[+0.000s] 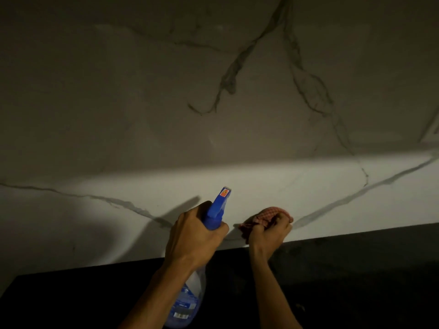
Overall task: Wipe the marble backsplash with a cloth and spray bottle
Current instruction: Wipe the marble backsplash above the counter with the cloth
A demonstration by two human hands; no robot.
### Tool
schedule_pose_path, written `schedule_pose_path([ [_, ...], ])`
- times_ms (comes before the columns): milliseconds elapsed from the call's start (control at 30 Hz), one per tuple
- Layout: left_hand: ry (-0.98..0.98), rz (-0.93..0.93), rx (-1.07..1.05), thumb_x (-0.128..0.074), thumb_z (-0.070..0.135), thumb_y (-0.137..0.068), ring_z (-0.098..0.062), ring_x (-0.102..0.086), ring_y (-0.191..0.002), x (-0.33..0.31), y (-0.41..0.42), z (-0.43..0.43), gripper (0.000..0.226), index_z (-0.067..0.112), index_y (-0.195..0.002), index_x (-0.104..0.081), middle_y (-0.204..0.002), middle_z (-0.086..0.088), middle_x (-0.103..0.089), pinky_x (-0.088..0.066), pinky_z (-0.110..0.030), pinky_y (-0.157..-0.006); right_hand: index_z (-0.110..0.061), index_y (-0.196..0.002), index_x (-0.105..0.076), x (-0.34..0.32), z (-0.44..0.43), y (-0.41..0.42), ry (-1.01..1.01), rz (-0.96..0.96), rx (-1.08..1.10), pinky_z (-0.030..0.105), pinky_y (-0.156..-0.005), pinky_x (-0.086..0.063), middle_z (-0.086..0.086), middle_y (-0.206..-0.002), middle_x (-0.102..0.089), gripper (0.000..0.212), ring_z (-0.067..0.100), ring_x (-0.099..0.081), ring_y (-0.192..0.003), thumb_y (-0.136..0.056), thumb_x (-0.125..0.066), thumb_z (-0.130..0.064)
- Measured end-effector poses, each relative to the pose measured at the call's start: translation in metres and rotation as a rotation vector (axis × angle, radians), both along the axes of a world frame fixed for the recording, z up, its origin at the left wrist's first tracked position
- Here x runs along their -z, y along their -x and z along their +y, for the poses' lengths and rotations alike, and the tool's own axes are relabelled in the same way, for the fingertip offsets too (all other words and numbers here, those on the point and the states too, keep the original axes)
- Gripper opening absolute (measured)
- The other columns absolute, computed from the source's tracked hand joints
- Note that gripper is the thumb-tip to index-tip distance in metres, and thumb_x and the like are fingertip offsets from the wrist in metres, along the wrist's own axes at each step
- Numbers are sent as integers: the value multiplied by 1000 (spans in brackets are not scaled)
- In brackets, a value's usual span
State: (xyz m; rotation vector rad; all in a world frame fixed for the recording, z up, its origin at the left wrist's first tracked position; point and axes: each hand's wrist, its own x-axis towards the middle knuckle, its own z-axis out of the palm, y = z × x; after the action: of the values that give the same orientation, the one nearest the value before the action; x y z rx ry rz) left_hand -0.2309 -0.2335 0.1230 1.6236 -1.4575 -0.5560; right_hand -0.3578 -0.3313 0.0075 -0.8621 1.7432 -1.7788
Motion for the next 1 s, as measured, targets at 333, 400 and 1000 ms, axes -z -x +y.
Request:
schedule_pose_path([
  [333, -10, -3, -155, -70, 23, -71, -32, -63, -56, 12, -31, 10, 18, 25, -68, -53, -51, 2, -55, -58, -45, -61, -14, -125, -47, -1, 13, -39, 93, 491, -484, 36, -103, -38, 6, -138, -35, 57, 22, -38, -126, -75, -70, 1],
  [400, -19, 9, -197, -71, 19, -73, -34, -64, -55, 14, -41, 14, 20, 21, -66, -52, -52, -3, -56, -58, -45, -59, -15, -125, -47, -6, 11, -35, 79, 383, -385, 40, -106, -38, 6, -139, -34, 57, 22, -39, -126, -76, -67, 5],
  [1000, -143, 98, -393, -66, 16, -78, -13, -57, -42, 33, -135, 80, 20, 20, -64, -53, -47, 1, -55, -52, -34, -56, -13, -128, -47, 23, 35, -118, 103, 1051, -692, 44, -85, -56, 16, -136, -39, 70, 32, -42, -118, -67, -81, -7],
])
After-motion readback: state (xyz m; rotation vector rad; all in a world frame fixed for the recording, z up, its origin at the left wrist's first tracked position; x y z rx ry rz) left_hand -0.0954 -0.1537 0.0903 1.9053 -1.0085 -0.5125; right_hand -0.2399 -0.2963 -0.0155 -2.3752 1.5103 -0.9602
